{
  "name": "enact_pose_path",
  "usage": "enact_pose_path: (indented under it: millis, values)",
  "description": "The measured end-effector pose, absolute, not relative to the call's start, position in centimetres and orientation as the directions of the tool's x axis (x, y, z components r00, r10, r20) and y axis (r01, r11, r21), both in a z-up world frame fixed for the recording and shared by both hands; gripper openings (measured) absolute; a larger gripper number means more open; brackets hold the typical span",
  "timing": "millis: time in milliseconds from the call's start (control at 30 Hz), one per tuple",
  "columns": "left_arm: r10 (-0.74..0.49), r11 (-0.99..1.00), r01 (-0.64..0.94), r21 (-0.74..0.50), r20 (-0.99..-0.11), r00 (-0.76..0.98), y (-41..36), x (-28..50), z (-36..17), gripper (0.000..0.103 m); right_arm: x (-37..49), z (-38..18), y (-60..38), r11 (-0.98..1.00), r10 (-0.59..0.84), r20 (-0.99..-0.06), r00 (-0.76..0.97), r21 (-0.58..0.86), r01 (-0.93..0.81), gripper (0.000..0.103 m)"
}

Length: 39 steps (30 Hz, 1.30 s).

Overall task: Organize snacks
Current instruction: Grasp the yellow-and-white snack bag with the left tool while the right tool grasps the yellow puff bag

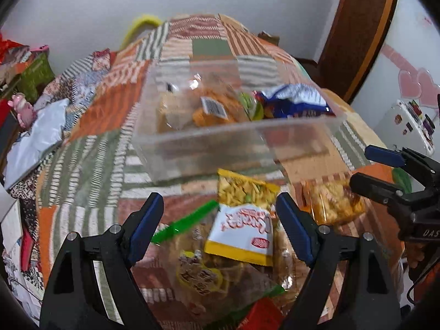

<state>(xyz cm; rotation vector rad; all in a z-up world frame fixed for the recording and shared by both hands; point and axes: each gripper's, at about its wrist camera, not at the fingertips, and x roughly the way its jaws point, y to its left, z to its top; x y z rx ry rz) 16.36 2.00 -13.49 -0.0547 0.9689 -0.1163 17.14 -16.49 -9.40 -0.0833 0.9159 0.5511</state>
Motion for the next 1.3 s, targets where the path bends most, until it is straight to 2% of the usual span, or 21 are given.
enact_pose_path:
  millis: [100, 167, 333, 833, 1067, 1133, 1300]
  values:
    - [-0.139, 0.990, 0.089, -0.108, -0.828, 0.544, 1.4, 16.6, -14.0, 0.081, 17.0, -10.1, -16.2, 0.854, 0.413, -0.783, 0.464, 0.157, -0.495, 0.077]
    - [-0.149, 0.988, 0.105, -0.110, -0.833, 0.533, 0.9, 16.9, -14.4, 0.068, 17.0, -10.6, -16.1, 0.849, 0.418, -0.790, 0.448, 0.165, -0.502, 0.077]
    - [-0.171, 0.983, 0.141, -0.114, -0.843, 0.510, 0.1, 17.4, -14.9, 0.057, 16.6, -11.3, -15.8, 0.832, 0.426, -0.800, 0.422, 0.165, -0.529, 0.077]
    - [-0.210, 0.973, 0.184, -0.142, -0.875, 0.436, -0.1, 18.0, -16.2, 0.056, 16.0, -12.6, -15.8, 0.800, 0.410, -0.824, 0.391, 0.119, -0.588, 0.077]
    - [-0.196, 0.979, 0.138, -0.149, -0.873, 0.446, 0.1, 18.6, -16.6, 0.033, 16.0, -13.1, -14.4, 0.794, 0.382, -0.837, 0.391, 0.081, -0.603, 0.079]
    - [-0.203, 0.978, 0.134, -0.159, -0.864, 0.461, 0.4, 18.3, -16.4, 0.030, 15.9, -13.3, -13.9, 0.791, 0.365, -0.841, 0.399, 0.054, -0.609, 0.078]
    - [-0.182, 0.982, 0.135, -0.131, -0.838, 0.514, 0.9, 17.2, -15.3, 0.029, 16.4, -13.0, -14.6, 0.799, 0.390, -0.831, 0.397, 0.091, -0.594, 0.070]
